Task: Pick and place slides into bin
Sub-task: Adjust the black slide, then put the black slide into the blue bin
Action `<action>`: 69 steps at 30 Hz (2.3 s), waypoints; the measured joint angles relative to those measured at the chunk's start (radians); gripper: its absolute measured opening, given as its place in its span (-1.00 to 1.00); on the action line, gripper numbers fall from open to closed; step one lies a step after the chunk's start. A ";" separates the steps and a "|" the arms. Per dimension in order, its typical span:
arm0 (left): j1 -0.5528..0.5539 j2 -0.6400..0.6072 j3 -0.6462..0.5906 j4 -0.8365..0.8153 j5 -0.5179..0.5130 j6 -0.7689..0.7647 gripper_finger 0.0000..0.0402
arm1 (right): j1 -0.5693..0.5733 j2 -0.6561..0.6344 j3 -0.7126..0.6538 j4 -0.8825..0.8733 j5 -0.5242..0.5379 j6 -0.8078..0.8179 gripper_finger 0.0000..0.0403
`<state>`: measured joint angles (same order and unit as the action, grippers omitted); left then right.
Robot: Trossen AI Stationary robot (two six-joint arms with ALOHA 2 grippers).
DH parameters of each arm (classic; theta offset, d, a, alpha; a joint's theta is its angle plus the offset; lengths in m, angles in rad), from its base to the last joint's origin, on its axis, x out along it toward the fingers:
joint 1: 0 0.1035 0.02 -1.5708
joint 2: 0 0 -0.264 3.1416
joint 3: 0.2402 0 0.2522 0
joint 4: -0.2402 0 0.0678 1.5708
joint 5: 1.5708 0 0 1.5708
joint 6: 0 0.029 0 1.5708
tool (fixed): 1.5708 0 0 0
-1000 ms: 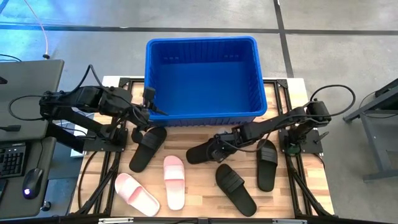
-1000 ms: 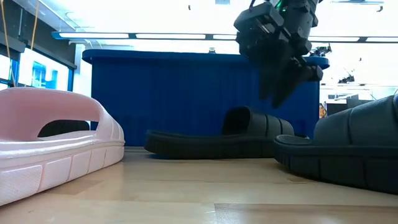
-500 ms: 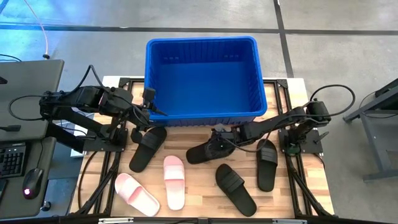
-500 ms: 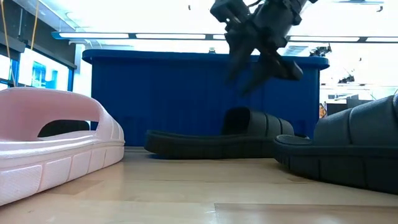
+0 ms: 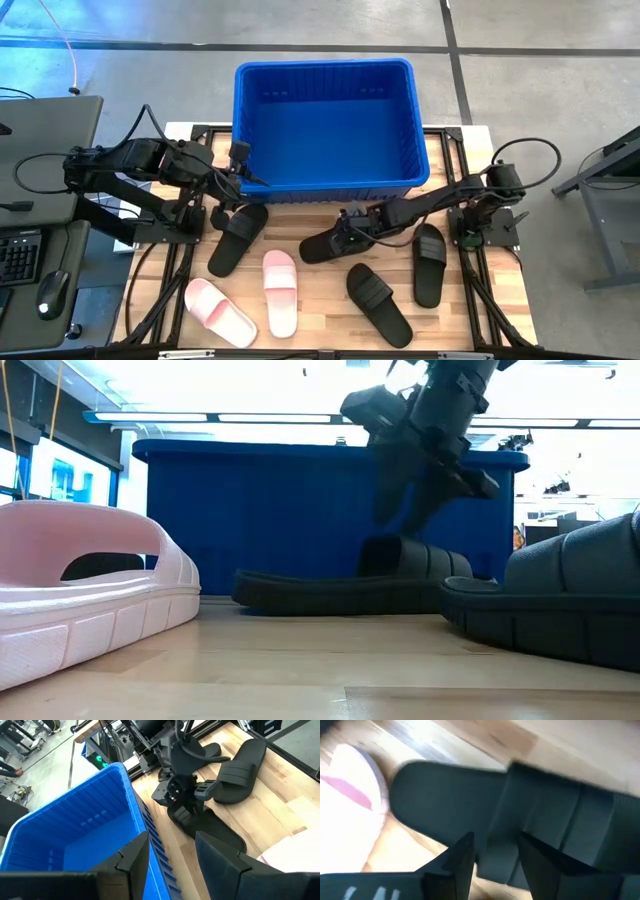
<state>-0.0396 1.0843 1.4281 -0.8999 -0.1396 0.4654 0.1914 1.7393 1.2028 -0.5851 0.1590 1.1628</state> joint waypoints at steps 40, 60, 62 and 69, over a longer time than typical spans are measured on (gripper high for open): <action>0.000 0.036 0.000 -0.051 0.069 -0.222 -0.25 | 0.025 0.075 0.190 -0.333 -0.079 -0.043 -0.28; -0.317 0.293 -0.001 -0.567 0.023 -0.539 -0.25 | 0.113 0.074 0.461 -0.314 0.006 -0.431 -0.28; -0.384 0.296 -0.002 -0.643 -0.045 -0.656 -0.25 | 0.112 0.074 0.461 -0.315 0.006 -0.431 -0.28; -0.595 0.294 -0.148 -0.642 -0.249 -1.071 -0.25 | 0.113 0.074 0.457 -0.313 0.006 -0.427 -0.28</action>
<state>-0.6351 1.3781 1.2802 -1.5419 -0.3888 -0.6057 0.3042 1.8130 1.6600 -0.8982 0.1654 0.7361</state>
